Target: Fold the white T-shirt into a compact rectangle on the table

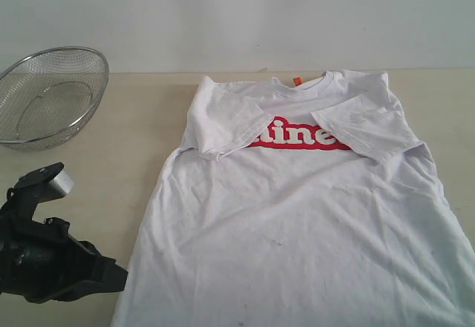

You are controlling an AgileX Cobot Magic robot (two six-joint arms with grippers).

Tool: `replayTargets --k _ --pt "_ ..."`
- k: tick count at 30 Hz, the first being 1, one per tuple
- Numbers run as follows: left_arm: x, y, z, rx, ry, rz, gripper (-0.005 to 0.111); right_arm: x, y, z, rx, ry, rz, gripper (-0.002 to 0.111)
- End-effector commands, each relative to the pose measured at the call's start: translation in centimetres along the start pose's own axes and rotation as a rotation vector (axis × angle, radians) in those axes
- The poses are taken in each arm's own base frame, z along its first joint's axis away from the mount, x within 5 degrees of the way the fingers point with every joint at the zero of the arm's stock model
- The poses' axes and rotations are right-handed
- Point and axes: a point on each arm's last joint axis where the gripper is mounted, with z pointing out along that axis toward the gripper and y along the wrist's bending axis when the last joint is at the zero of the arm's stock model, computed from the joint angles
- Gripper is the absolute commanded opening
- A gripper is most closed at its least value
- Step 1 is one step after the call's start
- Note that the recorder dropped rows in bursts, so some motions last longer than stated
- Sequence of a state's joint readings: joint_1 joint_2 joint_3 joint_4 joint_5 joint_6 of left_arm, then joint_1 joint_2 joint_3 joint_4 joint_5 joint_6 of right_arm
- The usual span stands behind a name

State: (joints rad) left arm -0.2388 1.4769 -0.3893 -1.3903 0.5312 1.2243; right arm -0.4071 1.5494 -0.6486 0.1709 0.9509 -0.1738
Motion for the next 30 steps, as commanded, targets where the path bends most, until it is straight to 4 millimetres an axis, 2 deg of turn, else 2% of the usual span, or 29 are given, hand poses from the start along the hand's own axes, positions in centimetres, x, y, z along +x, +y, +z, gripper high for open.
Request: replayTargets --k 1,4,7,12,20,26,30 --pt "0.1 -0.2 0.0 0.014 0.002 0.006 0.005 -0.4 -0.1 -0.2 0.005 -0.036 0.0 0.052" --pt "0.2 -0.3 0.0 0.022 0.005 0.009 0.005 -0.4 0.0 -0.2 0.001 -0.036 0.001 0.044" --pt "0.2 -0.4 0.0 0.028 0.007 0.011 0.005 -0.5 -0.1 0.0 0.001 -0.03 -0.004 0.045" --pt "0.2 -0.4 0.0 0.035 0.009 0.016 0.005 -0.9 -0.3 1.3 -0.008 0.022 -0.003 0.045" --pt "0.2 -0.5 0.0 0.043 0.009 0.021 0.005 -1.1 -0.1 1.9 -0.033 0.043 -0.011 0.045" --pt "0.2 -0.5 0.0 0.044 0.005 0.027 0.005 -1.0 -0.1 2.8 -0.05 0.102 0.003 0.045" --pt "0.0 -0.6 0.0 0.05 -0.008 0.032 0.005 -0.1 -0.1 3.5 -0.059 0.124 0.007 0.045"
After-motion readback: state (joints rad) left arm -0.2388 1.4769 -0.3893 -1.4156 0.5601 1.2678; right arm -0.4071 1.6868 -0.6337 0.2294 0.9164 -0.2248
